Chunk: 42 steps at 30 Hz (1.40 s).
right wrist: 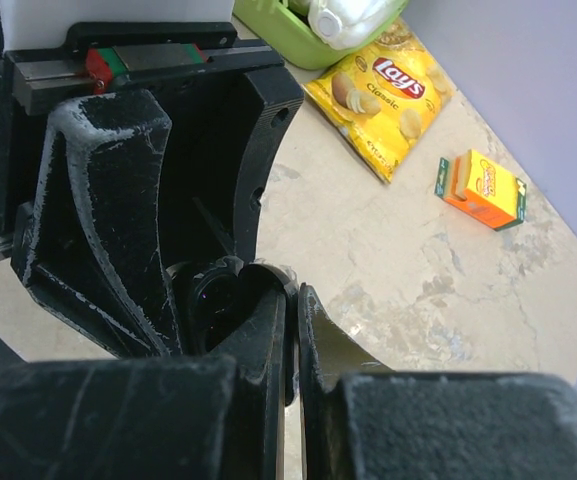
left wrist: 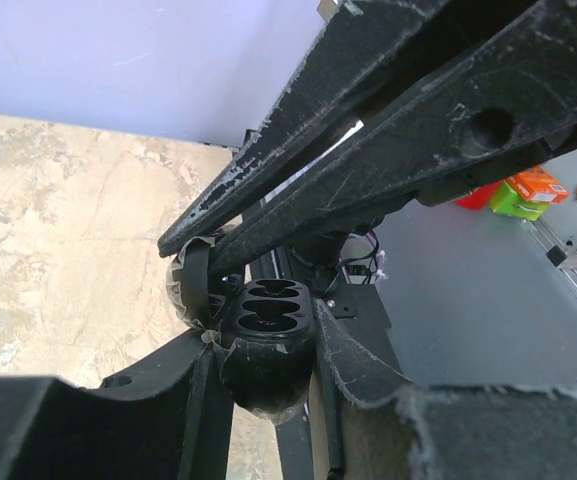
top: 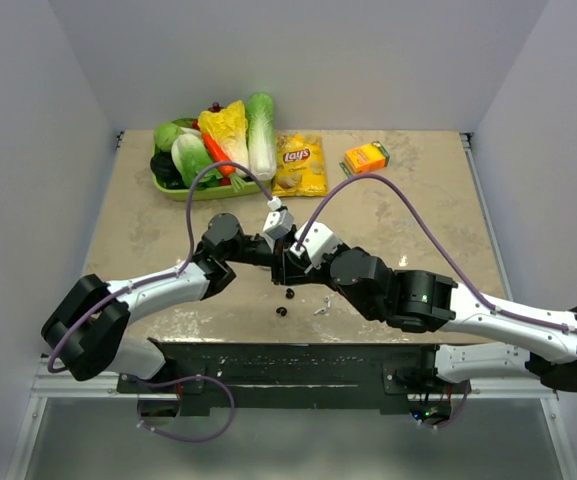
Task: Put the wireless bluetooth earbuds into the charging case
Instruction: Adjust the charging case.
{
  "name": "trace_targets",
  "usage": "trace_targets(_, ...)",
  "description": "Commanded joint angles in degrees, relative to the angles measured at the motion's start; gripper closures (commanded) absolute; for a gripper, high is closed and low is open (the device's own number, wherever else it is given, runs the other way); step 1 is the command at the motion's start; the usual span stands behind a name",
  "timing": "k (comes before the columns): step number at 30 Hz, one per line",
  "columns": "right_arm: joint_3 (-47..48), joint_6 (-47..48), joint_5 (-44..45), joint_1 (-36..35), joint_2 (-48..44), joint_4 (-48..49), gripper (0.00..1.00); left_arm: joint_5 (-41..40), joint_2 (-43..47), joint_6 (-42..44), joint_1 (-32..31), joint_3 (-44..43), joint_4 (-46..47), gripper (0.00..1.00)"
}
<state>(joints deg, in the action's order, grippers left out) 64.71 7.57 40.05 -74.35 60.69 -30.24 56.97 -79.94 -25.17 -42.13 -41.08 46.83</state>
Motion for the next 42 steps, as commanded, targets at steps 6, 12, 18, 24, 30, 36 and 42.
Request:
trace_targets(6,4.3,-9.5,0.0,0.2,-5.1,5.3,0.29,-9.3,2.2,-5.2,0.6,7.9,16.7,1.00)
trace_targets(12,4.7,-14.8,-0.4,3.2,-7.2,6.9,0.23,-18.3,4.3,-7.4,0.6,14.6,27.1,1.00)
trace_targets(18,-5.5,-20.6,4.1,3.6,-8.8,13.0,0.31,-27.6,6.8,-4.3,-1.3,25.9,42.7,1.00)
trace_targets(24,-14.5,-26.7,5.7,3.9,-10.1,16.7,0.36,-34.3,13.9,1.3,-3.8,34.6,44.9,1.00)
trace_targets(30,-20.1,-31.7,3.9,4.7,-8.2,19.9,0.43,-38.1,22.5,0.0,-3.8,39.1,44.0,1.00)
trace_targets(36,-22.5,-34.4,0.6,7.8,-5.1,21.7,0.35,-36.5,23.4,-1.5,-3.9,38.6,47.5,1.00)
trace_targets(42,-24.7,-34.6,-2.3,9.7,-2.9,24.8,0.31,-40.7,23.3,-0.3,-4.5,41.1,50.7,1.00)
